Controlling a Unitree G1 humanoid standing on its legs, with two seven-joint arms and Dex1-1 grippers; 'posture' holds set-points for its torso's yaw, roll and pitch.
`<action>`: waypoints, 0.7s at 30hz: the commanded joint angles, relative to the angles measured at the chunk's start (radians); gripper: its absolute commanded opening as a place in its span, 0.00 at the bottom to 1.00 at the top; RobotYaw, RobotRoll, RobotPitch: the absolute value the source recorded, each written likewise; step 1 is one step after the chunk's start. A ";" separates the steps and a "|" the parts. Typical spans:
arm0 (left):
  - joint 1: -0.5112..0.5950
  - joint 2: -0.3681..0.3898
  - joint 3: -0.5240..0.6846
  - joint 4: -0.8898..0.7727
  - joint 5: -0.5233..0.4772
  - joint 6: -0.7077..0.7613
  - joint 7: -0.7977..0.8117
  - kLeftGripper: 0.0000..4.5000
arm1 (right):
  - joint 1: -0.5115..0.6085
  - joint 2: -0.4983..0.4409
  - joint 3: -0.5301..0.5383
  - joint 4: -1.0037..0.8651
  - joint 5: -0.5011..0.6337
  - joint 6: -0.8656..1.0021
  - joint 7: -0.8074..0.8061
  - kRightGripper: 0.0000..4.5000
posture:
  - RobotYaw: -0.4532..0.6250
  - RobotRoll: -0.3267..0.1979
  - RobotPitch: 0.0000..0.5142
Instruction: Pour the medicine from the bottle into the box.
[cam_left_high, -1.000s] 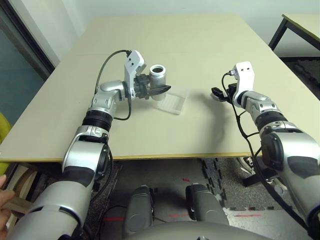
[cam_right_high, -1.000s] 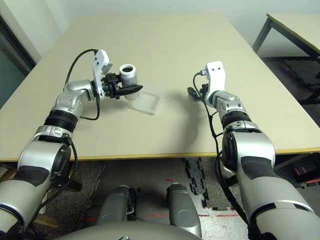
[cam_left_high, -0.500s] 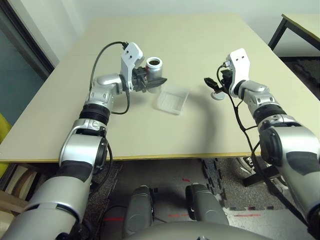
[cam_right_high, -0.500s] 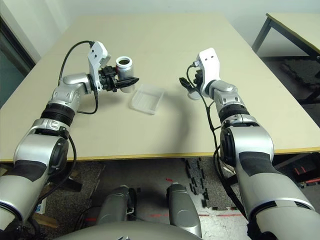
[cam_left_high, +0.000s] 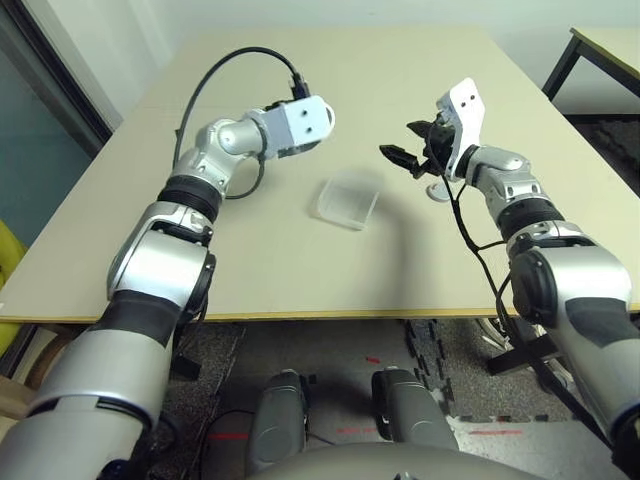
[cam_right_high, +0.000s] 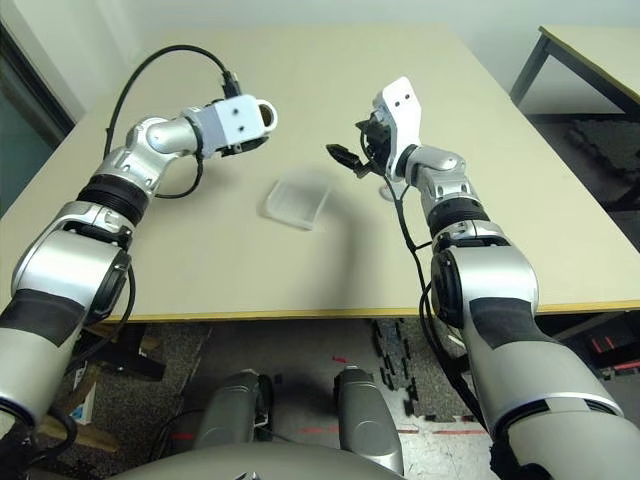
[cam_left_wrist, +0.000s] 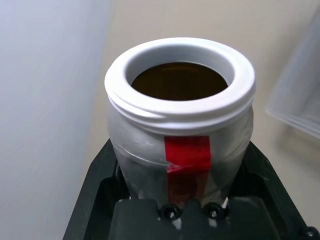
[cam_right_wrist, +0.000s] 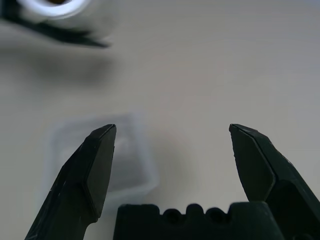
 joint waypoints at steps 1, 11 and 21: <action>-0.036 -0.005 -0.020 0.035 0.037 -0.022 0.027 0.60 | 0.010 -0.023 0.043 -0.033 -0.027 0.015 0.064 1.00 | 0.25 0.62 0.08; -0.068 -0.008 -0.043 0.067 0.089 -0.048 0.051 0.60 | 0.015 -0.138 0.122 -0.073 -0.069 0.033 0.230 1.00 | 0.24 0.62 0.07; -0.123 -0.037 -0.243 0.079 0.335 -0.075 0.250 0.60 | 0.036 -0.155 0.109 -0.110 -0.033 0.087 0.287 1.00 | 0.24 0.62 0.06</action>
